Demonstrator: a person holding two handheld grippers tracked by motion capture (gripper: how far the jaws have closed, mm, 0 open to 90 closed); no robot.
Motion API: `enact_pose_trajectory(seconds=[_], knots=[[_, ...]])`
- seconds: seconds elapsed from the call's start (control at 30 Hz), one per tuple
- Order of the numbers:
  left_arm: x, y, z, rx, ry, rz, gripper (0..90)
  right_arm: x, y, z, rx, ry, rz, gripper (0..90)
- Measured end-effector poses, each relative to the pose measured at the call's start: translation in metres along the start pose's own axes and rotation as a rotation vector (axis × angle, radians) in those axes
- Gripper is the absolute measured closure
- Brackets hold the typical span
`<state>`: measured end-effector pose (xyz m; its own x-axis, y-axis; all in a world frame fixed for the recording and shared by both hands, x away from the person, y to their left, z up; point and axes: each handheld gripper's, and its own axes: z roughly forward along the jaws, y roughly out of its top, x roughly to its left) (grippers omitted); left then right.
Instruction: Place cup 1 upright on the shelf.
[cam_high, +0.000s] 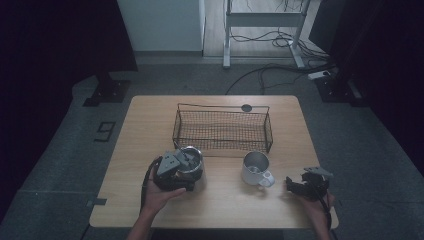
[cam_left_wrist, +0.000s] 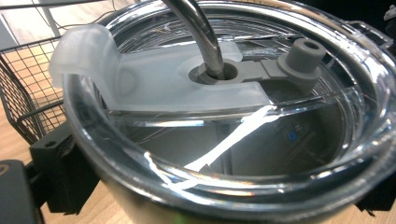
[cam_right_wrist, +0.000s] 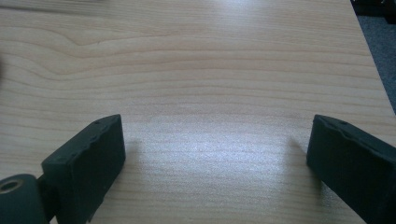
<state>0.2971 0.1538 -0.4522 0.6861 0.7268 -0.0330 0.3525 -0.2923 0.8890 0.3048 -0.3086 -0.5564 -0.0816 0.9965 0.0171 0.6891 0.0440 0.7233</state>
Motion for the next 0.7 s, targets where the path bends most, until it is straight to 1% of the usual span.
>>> enact_pose_trajectory(seconds=[0.23, 0.47, 0.57, 0.7], knots=[[0.002, 0.002, -0.002, -0.007, 0.003, -0.01, 4.2, 0.0, 0.0, 0.0, 0.0, 0.0, 0.0, 4.3], [0.003, 0.005, -0.004, -0.01, 0.006, -0.012, 4.2, 0.0, 0.0, 0.0, 0.0, 0.0, 0.0, 4.3], [0.003, 0.008, -0.006, -0.007, 0.017, -0.016, 4.2, 0.0, 0.0, 0.0, 0.0, 0.0, 0.0, 4.3], [0.005, 0.011, -0.007, -0.012, 0.018, -0.02, 4.2, 0.0, 0.0, 0.0, 0.0, 0.0, 0.0, 4.2]])
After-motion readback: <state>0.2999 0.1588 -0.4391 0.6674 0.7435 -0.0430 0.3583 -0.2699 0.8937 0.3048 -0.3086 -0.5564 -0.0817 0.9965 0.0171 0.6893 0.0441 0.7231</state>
